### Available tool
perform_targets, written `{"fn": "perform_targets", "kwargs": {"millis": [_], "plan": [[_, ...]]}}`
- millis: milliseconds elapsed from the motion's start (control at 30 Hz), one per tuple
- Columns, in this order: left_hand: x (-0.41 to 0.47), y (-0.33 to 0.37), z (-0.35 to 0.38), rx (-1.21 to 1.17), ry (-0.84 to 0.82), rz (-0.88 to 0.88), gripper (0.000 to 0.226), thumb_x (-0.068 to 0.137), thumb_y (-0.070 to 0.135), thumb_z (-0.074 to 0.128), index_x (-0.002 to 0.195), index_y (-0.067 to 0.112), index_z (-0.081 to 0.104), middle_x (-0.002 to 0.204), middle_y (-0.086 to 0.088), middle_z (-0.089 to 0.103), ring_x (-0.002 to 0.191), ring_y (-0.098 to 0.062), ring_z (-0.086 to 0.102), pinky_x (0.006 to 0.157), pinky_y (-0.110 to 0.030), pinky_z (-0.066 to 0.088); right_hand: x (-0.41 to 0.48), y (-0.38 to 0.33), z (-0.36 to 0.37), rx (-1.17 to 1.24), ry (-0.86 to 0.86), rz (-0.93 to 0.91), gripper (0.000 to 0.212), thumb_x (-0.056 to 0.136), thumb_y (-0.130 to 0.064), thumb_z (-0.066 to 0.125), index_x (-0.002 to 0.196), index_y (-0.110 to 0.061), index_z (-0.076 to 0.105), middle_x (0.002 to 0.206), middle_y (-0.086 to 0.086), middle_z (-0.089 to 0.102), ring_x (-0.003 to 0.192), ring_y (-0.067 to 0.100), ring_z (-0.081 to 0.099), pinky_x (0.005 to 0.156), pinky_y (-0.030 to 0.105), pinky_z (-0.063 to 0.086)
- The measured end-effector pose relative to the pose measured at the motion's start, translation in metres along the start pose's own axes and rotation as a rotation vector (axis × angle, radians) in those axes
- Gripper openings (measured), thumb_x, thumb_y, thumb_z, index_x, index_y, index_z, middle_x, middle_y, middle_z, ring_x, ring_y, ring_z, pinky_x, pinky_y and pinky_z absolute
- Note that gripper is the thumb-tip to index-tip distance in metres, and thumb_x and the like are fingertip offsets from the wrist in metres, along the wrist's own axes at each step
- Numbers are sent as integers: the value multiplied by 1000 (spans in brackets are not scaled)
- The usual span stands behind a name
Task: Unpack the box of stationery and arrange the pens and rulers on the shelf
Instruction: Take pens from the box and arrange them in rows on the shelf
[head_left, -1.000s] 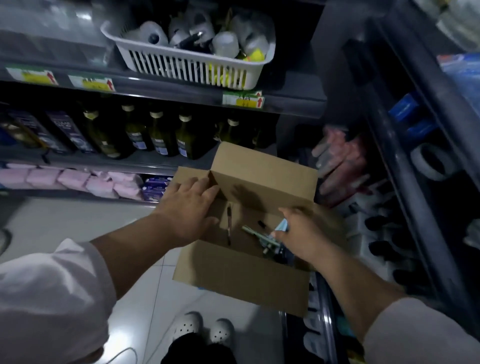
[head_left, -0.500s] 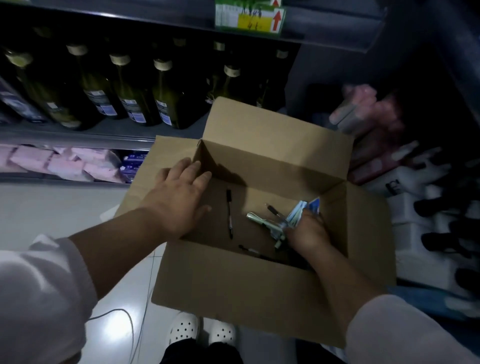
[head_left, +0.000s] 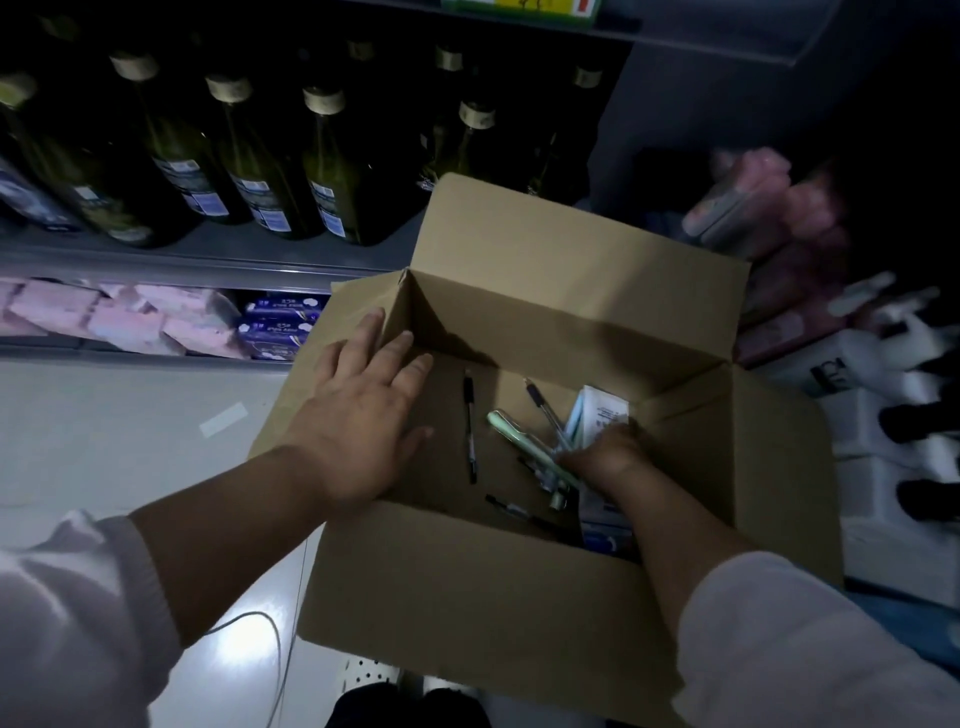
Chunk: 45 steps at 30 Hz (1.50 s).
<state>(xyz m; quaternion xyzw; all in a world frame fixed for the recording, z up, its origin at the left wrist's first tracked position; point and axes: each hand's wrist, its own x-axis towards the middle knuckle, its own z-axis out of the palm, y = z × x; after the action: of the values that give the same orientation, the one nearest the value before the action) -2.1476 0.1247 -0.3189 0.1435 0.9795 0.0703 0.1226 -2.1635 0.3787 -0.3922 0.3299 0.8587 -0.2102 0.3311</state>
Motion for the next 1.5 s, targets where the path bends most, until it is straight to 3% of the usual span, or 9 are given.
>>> {"fn": "perform_targets", "kwargs": {"millis": [167, 567, 767, 933, 1033, 1133, 1300, 1433, 1500], "plan": [[0, -1, 2, 17, 2, -2, 70, 91, 56, 40, 151, 26, 19, 160, -2, 11, 146, -28, -12, 116, -44, 0, 10, -10, 12, 26, 51, -55, 93, 75, -43, 77, 145, -7, 28, 133, 14, 51, 112, 27, 56, 85, 30, 48], [-1, 2, 0, 31, 7, -3, 69, 90, 54, 43, 150, 26, 23, 159, -2, 14, 146, -28, -12, 114, -43, -1, 9, -18, 6, -239, 85, -290, 27, 81, -20, 68, 105, -13, 60, 107, 11, 62, 102, 28, 61, 72, 24, 38], [0, 6, -6, 26, -39, -30, 71, 90, 52, 46, 150, 23, 22, 159, -7, 13, 146, -29, -10, 115, -45, 2, 4, -12, 4, 222, -68, -359, 30, 74, 1, 61, 100, -11, 67, 96, 10, 70, 94, 27, 65, 85, 34, 52], [-2, 26, -34, -30, -66, -56, 71, 92, 53, 41, 151, 25, 14, 160, -5, 6, 146, -26, -9, 116, -43, -2, -31, -20, -38, 475, -82, -483, 24, 78, 5, 60, 82, -18, 66, 80, -4, 68, 77, 13, 63, 72, 23, 47], [1, 44, -55, -203, -85, -69, 67, 92, 48, 48, 148, 21, 24, 156, -6, 21, 144, -26, 16, 116, -38, 18, -57, -26, -66, 602, -130, -493, 26, 79, 10, 60, 84, -15, 63, 77, 0, 65, 70, 15, 59, 64, 24, 46], [1, 62, -73, -542, -157, -96, 56, 92, 41, 54, 141, 21, 38, 139, -4, 48, 123, -21, 49, 100, -29, 40, -87, -33, -93, 793, -245, -474, 25, 80, 12, 61, 87, -12, 64, 81, 7, 67, 73, 22, 62, 76, 33, 51], [-3, 102, -120, -1158, -266, -329, 39, 90, 37, 60, 124, 17, 55, 102, 0, 67, 87, -17, 60, 72, -26, 46, -140, -33, -130, 956, -542, -535, 31, 75, 12, 63, 101, -5, 63, 85, 14, 69, 74, 26, 68, 75, 39, 54], [-6, 121, -166, -1405, -248, -436, 17, 91, 22, 62, 106, 15, 65, 98, -7, 73, 91, -27, 69, 91, -43, 53, -178, -26, -156, 938, -569, -583, 51, 73, 10, 62, 120, -6, 58, 105, 19, 70, 94, 33, 69, 83, 44, 53], [-9, 130, -188, -1434, -246, -424, 17, 90, 12, 62, 107, 10, 65, 98, -10, 73, 89, -26, 70, 82, -39, 56, -196, -23, -171, 947, -519, -588, 56, 66, 7, 61, 121, -4, 58, 112, 25, 66, 99, 36, 66, 82, 43, 53]]}}
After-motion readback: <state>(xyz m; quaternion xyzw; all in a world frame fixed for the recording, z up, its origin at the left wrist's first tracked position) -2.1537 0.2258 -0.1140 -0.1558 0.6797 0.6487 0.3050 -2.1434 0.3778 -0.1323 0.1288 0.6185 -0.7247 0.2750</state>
